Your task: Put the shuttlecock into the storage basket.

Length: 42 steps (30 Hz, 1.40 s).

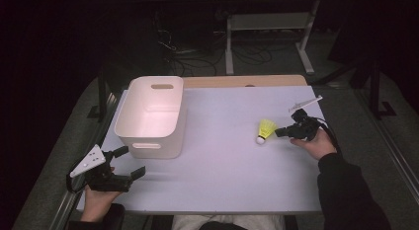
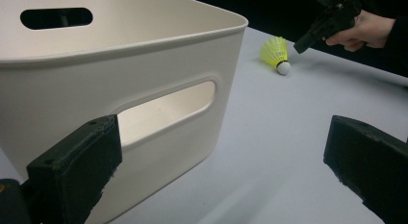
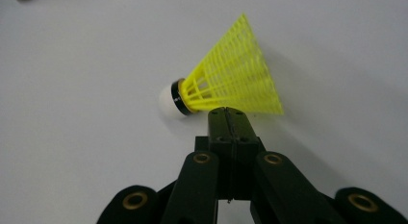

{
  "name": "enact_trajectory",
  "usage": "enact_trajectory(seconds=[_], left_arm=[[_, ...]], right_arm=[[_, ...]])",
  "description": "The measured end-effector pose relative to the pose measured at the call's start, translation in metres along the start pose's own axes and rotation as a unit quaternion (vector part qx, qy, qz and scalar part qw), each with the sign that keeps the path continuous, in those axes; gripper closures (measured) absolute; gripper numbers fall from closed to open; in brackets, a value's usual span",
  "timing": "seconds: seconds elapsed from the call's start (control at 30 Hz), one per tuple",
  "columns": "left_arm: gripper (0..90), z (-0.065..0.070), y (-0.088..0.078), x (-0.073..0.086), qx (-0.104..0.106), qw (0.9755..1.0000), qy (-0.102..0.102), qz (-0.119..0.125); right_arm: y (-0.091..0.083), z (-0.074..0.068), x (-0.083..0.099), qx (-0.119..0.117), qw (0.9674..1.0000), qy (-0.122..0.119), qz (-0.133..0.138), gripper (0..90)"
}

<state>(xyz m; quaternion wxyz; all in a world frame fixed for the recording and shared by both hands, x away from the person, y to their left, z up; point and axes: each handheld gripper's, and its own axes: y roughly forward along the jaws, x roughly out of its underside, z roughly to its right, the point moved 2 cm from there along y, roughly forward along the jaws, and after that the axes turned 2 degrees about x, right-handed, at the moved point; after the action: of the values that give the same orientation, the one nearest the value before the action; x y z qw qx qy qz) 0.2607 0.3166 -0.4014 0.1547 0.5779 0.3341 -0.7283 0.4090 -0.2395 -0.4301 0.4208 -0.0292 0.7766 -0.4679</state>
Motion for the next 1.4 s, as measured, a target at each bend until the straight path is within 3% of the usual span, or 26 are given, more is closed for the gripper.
enact_trajectory(seconds=[0.6,1.07,1.4], left_arm=[[0.0,0.000,0.000,0.000,0.000,1.0000,0.000,0.000],[0.0,0.000,0.000,0.000,0.001,1.0000,0.000,-0.001],[0.0,0.000,0.000,0.000,0.001,1.0000,0.000,-0.002]], right_arm=[[0.012,0.003,-0.024,0.005,0.9999,-0.007,-0.012,88.8],[0.021,0.013,-0.023,0.010,0.9998,0.007,-0.015,88.8],[0.033,0.012,-0.029,-0.005,0.9997,0.024,-0.001,88.8]])
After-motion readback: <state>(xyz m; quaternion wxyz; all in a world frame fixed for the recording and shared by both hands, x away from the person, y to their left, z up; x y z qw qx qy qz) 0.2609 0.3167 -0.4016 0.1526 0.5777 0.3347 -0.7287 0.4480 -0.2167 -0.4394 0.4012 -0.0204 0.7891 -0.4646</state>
